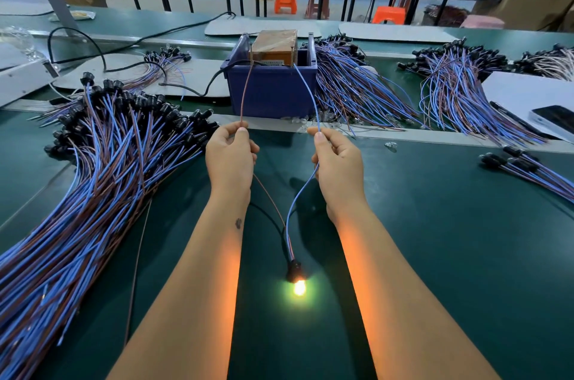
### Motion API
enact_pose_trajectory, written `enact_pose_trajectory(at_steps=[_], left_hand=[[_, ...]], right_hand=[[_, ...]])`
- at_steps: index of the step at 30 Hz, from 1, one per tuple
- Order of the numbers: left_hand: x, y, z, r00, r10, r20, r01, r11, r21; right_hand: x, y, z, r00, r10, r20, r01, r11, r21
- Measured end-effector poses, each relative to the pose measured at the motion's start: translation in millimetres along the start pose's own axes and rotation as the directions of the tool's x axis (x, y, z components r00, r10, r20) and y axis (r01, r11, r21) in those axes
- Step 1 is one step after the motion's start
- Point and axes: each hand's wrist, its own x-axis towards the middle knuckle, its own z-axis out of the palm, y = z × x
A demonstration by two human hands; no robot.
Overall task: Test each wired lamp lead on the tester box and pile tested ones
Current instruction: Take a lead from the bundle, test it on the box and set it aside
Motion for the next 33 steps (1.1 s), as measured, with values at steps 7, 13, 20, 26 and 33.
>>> enact_pose_trajectory(at_steps=[7,13,20,26,33], left_hand=[[0,0,1,1.0,0.001,-0.003,-0.001,1.0,0.004],[0,0,1,1.0,-0.003,-0.004,0.003,1.0,0.014],[1,-2,0,1.0,0.001,0.002,-0.001,1.0,0.013],[2,-2,-1,1.0,0.0,0.004,0.0,1.0,-0.001],[-8,1,6,0.966,0.022,0.256,-0.013,0.999,-0.038]], right_hand=[[1,2,1,1.0,-0.004,0.005,0.004,1.0,-0.012],[1,2,0,1.0,-0.012,0.013,0.013,1.0,-0.028],[0,1,0,1.0,-0.022,0.019,0.022,0.999,-0.034],[-1,0,1,0.999,-0.034,0.012,0.034,0.998,-0.046],[-12,-3,11,0.974,-0.215,0.065,0.22,0.973,-0.075]])
